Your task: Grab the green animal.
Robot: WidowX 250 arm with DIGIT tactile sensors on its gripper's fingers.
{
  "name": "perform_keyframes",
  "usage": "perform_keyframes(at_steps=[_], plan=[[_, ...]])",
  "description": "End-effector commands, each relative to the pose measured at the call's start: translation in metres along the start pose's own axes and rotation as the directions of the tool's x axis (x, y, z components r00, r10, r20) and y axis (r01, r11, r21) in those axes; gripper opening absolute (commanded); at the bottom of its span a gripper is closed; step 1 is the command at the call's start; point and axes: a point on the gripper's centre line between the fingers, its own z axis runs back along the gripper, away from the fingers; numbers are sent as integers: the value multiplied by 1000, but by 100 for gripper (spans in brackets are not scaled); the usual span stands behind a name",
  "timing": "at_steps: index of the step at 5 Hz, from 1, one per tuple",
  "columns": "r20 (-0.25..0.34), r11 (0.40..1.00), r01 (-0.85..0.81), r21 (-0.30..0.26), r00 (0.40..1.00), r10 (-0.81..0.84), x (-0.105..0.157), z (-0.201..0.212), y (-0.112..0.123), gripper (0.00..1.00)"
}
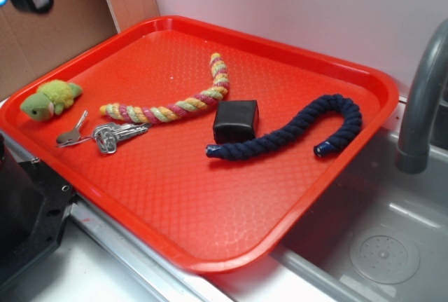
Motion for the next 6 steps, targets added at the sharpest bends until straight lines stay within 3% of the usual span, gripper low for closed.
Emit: perform_keyframes(at_steps=[1, 2, 3, 6], plan=[[-100, 996, 59, 65, 994, -53, -7, -68, 40, 100], [-145, 995, 68, 72, 988, -57, -1, -90, 42, 100], [-145, 989, 150, -2, 978, -149, 0, -98, 39, 100], [-145, 989, 150, -2, 978, -149, 0, -98, 39, 100]])
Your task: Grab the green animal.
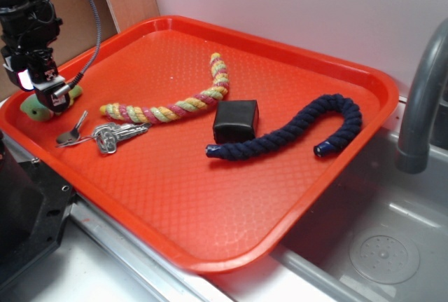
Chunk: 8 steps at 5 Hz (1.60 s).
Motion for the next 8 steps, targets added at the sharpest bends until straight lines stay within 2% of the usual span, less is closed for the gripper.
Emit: perform_keyframes(at_steps=[1, 2, 3, 5, 6, 7, 8], plan=[[-47, 1000, 22, -20, 999, -23, 2, -9, 14, 100], [-53, 999, 33, 12, 998, -32, 2, -9, 14, 100], [-68, 998, 35, 61, 997, -31, 3, -9, 11, 0], [-73, 996, 45, 75, 997, -40, 4, -6, 9, 0], [-55, 990, 78, 121, 996, -71, 7, 19, -1, 0], [89, 988, 85, 128, 991, -97, 14, 71, -23, 0], [162, 995, 63, 72, 984, -74, 19, 123, -50, 0]])
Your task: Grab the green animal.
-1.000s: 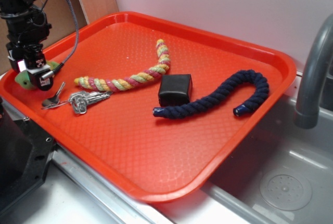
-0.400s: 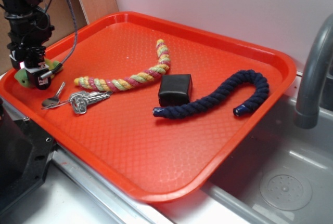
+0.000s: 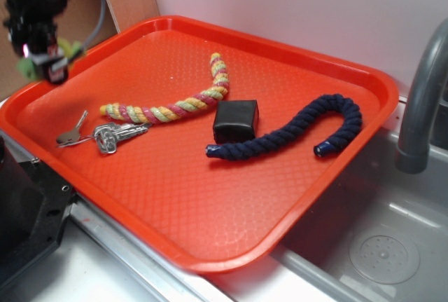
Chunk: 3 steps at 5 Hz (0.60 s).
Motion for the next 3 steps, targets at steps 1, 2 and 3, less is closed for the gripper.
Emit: perform_keyframes(at_steps=[1, 2, 3], plan=[[129, 993, -29, -111, 991, 43, 14, 117, -18, 0], [134, 997, -50, -55, 989, 57, 8, 166, -12, 0], [109, 999, -41, -2, 993, 41, 3, 163, -12, 0]])
